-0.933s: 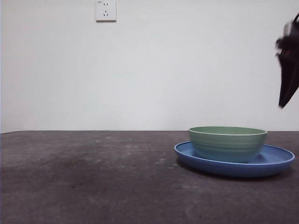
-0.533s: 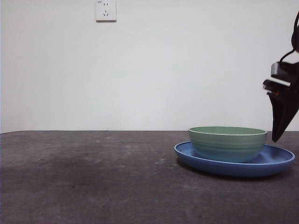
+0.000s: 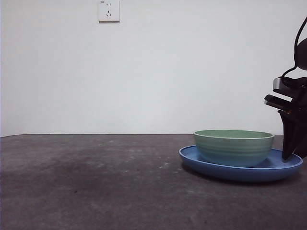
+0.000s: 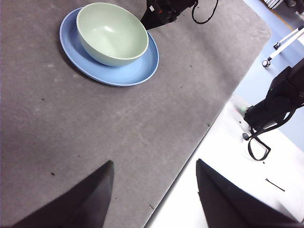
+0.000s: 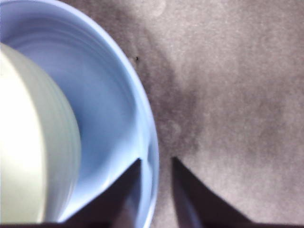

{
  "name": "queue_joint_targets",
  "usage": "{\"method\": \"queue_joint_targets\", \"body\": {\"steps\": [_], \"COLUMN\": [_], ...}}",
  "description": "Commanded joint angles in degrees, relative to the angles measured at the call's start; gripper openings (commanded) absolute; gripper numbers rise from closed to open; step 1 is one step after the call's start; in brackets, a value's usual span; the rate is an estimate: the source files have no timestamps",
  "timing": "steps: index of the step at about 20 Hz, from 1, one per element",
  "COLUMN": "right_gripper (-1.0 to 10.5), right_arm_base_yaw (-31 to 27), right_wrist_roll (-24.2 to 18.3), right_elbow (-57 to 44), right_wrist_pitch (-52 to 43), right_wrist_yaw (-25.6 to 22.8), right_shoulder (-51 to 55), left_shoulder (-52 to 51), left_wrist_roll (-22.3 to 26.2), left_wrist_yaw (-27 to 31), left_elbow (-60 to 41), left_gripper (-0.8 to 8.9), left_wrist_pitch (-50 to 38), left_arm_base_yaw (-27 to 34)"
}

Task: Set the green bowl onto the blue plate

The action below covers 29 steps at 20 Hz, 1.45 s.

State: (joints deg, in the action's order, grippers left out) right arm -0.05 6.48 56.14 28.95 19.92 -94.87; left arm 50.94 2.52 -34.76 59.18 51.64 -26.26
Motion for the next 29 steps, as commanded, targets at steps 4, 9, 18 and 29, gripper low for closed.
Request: {"method": "queue_joint_targets", "body": {"steps": [4, 9, 18, 29], "right_gripper": [0.1, 0.1, 0.1, 0.1], "right_arm_base_yaw": [0.09, 0.00, -0.20, 8.07], "right_wrist_roll": [0.31, 0.50, 3.50, 11.06], "right_elbow": [0.42, 0.44, 0.55, 0.57], "right_wrist_pitch": [-0.37, -0.46, -0.70, -4.83], "right_wrist_yaw": [0.20, 0.28, 6.49, 9.53], "right_shoulder": [-1.14, -1.09, 5.92, 9.16], "left_shoulder": [0.35, 0.35, 0.35, 0.35], "left_wrist_roll": [0.90, 0.87, 0.92, 0.90], "left_wrist_yaw": [-0.39, -0.42, -0.42, -0.42], "left_elbow": [0.37, 0.37, 0.37, 0.37], "left_gripper": [2.80, 2.80, 2.80, 2.80], "left_wrist_pitch": [-0.22, -0.22, -0.24, -0.22], "left_arm_base_yaw": [-0.24, -0.24, -0.24, -0.24]}}
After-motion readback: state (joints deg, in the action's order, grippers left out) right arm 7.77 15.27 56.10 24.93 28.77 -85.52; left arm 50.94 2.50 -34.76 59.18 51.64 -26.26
